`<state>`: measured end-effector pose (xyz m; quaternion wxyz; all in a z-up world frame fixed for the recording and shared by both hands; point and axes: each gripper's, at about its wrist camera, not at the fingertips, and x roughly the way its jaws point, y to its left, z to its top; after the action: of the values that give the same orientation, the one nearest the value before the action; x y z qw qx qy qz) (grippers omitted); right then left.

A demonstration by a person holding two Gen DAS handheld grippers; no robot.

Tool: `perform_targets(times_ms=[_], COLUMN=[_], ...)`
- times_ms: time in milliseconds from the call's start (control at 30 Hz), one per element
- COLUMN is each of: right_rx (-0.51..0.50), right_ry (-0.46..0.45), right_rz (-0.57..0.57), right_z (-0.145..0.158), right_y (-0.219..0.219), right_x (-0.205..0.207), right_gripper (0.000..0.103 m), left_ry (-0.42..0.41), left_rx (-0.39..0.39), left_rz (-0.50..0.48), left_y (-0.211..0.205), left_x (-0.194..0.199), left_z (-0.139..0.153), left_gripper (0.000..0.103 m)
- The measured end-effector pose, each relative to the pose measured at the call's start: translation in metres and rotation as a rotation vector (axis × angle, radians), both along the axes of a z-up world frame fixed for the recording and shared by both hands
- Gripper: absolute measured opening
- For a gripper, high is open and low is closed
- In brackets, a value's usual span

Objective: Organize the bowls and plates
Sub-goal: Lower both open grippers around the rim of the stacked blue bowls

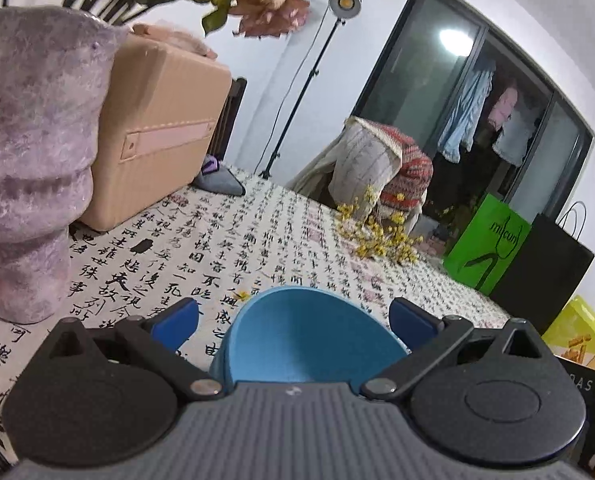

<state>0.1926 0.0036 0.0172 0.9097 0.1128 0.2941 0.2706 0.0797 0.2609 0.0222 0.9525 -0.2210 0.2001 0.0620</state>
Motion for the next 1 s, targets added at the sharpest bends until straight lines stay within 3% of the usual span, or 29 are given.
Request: perform_targets(times_ms=[300, 667, 1000], right_rx=[0.034, 0.028, 0.049], right_ry=[0.064, 0.154, 0.208], right_rz=[0.059, 0.066, 0.097], right_z=[-0.009, -0.017, -0.024], right_y=[0.018, 0.032, 0.037], right_x=[0.015, 0.03, 0.034], right_gripper=[0.103, 0.103, 0.103], left_ry=[0.04, 0.16, 0.158], left_rx=[0.017, -0.026, -0.004], left_rz=[-0.05, -0.111, -0.135], left_y=[0.008, 0.014, 0.01], left_x=[0.018, 0.045, 0.039], left_z=[-0.001, -0.015, -0.013], left_gripper=[0.103, 0.103, 0.103])
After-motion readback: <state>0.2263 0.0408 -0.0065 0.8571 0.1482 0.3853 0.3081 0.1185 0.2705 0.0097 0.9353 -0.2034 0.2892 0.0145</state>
